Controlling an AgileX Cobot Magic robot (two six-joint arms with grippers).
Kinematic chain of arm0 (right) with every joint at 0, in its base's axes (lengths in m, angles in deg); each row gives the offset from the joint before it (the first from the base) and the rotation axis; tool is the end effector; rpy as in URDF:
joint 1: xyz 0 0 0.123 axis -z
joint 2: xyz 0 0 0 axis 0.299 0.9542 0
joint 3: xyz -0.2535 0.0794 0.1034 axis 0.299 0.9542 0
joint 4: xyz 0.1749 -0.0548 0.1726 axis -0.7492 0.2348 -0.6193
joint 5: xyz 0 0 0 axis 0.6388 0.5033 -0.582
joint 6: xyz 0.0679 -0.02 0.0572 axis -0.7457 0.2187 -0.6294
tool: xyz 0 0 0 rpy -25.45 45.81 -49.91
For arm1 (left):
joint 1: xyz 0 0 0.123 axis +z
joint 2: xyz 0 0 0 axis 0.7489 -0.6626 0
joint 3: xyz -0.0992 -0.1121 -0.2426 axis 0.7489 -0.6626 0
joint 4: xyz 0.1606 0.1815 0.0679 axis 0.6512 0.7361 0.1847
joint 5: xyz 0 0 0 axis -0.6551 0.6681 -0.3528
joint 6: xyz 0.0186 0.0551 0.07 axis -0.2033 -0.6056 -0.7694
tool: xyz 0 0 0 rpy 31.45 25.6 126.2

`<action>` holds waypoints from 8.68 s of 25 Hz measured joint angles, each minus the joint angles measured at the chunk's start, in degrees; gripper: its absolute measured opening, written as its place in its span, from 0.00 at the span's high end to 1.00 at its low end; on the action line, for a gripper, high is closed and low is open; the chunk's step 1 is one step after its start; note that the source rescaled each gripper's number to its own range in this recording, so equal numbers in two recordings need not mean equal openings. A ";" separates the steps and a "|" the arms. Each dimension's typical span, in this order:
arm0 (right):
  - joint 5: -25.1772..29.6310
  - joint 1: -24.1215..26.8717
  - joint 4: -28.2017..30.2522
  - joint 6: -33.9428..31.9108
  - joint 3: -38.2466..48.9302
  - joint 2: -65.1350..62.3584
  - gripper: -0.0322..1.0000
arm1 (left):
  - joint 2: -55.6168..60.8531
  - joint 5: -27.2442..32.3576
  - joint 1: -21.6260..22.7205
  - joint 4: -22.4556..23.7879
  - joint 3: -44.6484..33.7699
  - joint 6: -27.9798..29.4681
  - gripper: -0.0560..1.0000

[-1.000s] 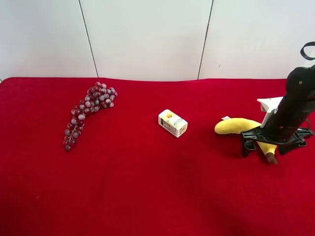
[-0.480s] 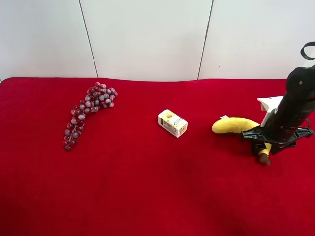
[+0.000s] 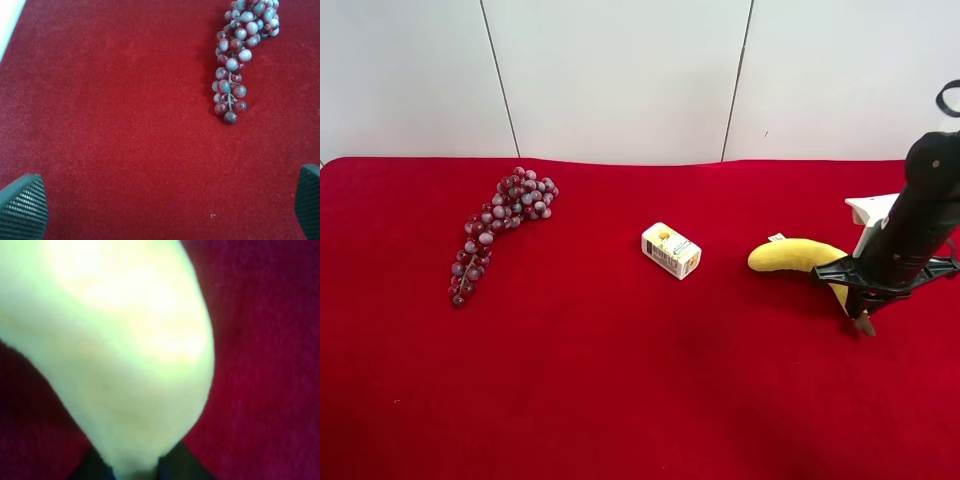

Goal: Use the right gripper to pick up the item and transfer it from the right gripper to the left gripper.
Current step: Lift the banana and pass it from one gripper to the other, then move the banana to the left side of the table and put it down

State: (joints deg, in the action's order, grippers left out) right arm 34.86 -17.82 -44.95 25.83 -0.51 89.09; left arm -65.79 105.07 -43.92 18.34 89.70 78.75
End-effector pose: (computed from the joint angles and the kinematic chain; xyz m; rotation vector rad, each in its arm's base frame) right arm 0.2856 -0.0005 0.1208 -0.0727 3.0367 -0.0451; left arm -0.0070 -0.0044 0.2796 -0.0392 2.0337 0.0182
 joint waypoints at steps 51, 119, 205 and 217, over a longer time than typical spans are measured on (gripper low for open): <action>25.24 -35.95 -6.56 16.24 -7.69 -26.82 0.97 | -39.46 7.26 -37.24 1.28 17.75 -18.32 0.01; 19.65 -41.17 -11.52 12.92 -17.17 -21.00 0.31 | -84.27 -6.51 -59.85 14.27 42.46 -12.66 0.94; 27.24 -16.94 -1.71 0.75 19.81 -102.68 0.00 | -84.43 -12.35 -59.85 10.77 42.39 -7.60 0.94; 27.24 -16.81 -1.71 0.75 19.81 -102.68 0.00 | -88.47 -21.01 -48.66 2.69 32.05 2.80 0.94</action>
State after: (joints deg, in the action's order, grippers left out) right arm 62.10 -34.63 -46.66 26.58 19.29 -13.59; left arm -154.26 84.06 -92.58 21.04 121.74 81.55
